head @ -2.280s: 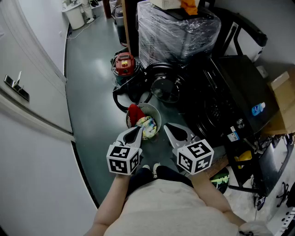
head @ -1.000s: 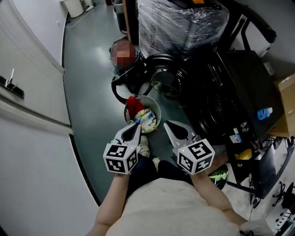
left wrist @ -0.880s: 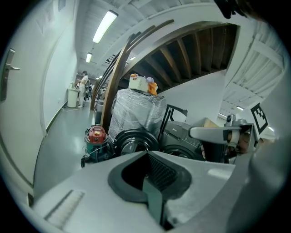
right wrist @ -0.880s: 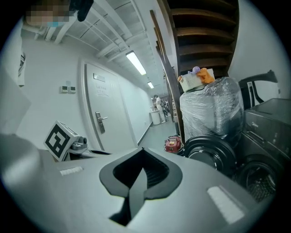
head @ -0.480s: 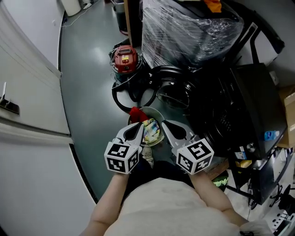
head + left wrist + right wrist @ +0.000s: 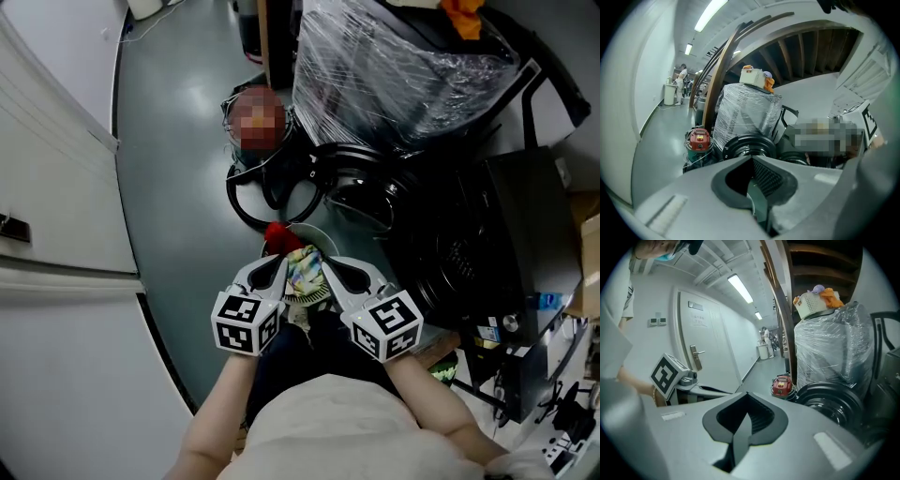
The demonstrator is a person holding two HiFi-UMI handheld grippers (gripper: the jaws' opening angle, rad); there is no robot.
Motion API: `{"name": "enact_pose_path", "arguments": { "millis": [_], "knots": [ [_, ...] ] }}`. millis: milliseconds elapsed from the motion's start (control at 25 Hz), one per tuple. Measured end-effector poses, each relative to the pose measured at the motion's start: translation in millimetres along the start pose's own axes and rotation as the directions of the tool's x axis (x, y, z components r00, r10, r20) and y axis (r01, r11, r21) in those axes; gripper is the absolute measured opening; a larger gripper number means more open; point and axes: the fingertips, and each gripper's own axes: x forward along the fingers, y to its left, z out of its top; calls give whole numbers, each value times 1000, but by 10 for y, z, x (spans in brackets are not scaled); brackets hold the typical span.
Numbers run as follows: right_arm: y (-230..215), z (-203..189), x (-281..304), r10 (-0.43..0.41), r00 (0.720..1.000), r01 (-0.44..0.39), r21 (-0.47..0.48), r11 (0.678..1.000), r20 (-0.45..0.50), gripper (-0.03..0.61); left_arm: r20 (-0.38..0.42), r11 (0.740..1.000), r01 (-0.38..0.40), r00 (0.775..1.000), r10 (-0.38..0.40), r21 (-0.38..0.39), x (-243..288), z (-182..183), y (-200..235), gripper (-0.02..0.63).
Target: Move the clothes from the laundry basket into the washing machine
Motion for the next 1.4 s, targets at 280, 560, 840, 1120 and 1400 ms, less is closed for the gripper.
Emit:
{"name": "enact_pose_path", "arguments": {
  "millis": [280,560,840,1120,1400],
  "knots": [
    [-312,-79,148,11,999,-8,73,997,-39,25,-20,990,28,999,-31,-139,39,-265,39,2],
    [-428,-612,387,38,988,-22,106,994,-147,25,-35,969,6,999,-15,-248,282,-633,214,2],
    [-625,-1628,842,86,948,-44,141,989,-307,25,-118,945,-65,993,28,-320,721,-1399,493,2],
    [-773,-2480,1411,147,920,-83,186,979,-363,28,-190,919,-173,975,110,-355,1210,-2357,928,2],
    [-884,-3487,1974,171,879,-82,213,974,-446,79,-213,904,-227,964,157,-362,1573,-3198,1208,2]
  ]
}}
